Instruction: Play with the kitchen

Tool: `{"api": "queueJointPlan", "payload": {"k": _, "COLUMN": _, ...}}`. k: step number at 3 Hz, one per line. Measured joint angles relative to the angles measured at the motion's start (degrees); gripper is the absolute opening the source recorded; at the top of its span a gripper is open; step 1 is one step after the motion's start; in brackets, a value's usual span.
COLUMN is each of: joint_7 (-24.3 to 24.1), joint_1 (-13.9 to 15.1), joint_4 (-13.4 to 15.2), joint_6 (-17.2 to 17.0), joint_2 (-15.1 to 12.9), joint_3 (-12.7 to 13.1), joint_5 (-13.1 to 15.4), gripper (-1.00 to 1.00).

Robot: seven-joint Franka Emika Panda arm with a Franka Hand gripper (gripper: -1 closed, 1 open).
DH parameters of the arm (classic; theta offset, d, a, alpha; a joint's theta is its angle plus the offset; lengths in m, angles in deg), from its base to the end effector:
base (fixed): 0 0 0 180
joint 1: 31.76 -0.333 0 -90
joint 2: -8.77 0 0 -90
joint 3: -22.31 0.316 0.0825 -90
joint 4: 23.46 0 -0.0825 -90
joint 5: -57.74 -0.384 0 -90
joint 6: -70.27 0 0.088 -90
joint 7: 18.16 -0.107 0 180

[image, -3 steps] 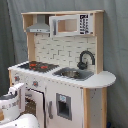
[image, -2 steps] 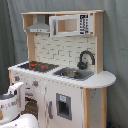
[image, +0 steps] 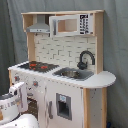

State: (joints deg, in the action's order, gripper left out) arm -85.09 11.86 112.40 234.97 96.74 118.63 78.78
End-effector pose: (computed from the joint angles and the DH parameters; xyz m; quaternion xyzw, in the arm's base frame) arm 0.3315 0.4157 0.2555 0.6724 0.2083 0.6109 0.3624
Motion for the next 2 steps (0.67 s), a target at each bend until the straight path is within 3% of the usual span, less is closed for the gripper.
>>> {"api": "queueJointPlan", "payload": {"k": 1, "joint_7": 0.0, "joint_1": 0.0, "joint_4": 0.0, "joint_6": 0.0, "joint_2": 0.0, "joint_3": 0.05, "joint_5": 0.0, "gripper": -1.0}}
{"api": "queueJointPlan", "payload": {"k": 2, "joint_7": -0.22, "joint_1": 0.17, "joint_4": -0.04, "joint_6": -0.2, "joint_2": -0.05, "joint_3": 0.92, "joint_5": 0.11, "gripper": -1.0}}
